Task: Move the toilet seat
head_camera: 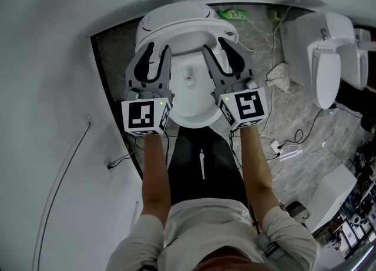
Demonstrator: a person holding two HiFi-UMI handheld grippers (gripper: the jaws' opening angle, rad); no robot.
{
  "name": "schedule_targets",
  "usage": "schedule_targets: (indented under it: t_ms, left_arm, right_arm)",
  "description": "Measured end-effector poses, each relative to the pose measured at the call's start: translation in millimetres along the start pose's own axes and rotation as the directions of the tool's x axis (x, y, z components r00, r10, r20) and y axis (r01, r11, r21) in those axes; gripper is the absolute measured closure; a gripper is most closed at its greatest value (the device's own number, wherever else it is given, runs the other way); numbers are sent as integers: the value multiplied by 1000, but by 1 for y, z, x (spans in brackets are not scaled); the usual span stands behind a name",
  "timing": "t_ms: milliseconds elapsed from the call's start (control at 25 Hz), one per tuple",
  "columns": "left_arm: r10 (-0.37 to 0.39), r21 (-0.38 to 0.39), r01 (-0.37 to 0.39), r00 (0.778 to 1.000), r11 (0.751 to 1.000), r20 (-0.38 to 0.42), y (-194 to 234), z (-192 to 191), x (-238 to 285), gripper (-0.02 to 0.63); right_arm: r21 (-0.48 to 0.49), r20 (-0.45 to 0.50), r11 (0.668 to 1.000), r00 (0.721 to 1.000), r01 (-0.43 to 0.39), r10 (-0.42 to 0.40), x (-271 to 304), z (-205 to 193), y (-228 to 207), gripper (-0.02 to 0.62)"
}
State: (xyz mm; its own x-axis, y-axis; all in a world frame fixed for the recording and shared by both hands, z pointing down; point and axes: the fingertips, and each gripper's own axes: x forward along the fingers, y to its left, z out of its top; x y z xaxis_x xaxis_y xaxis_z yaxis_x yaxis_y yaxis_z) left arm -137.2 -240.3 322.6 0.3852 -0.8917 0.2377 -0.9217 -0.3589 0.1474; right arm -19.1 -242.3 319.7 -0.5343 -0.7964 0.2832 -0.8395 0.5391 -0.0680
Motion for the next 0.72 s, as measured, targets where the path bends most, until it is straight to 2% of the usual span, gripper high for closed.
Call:
schedule_targets:
  t_ms: [240, 440, 720]
  left_arm:
    - [-12, 39, 10, 999, 999, 34, -16, 23, -15, 547]
    - [-13, 69, 10, 999, 998, 49, -34, 43, -33, 569]
    - [11, 81, -18, 996, 997, 85, -61, 76, -67, 577]
  right_arm:
    - [-38, 44, 999, 999, 7, -5, -24, 26, 3, 510]
    - [-61, 67, 998, 998, -1, 5, -47, 45, 12, 551]
    - [-52, 77, 998, 997, -18, 22, -85, 69, 27, 571]
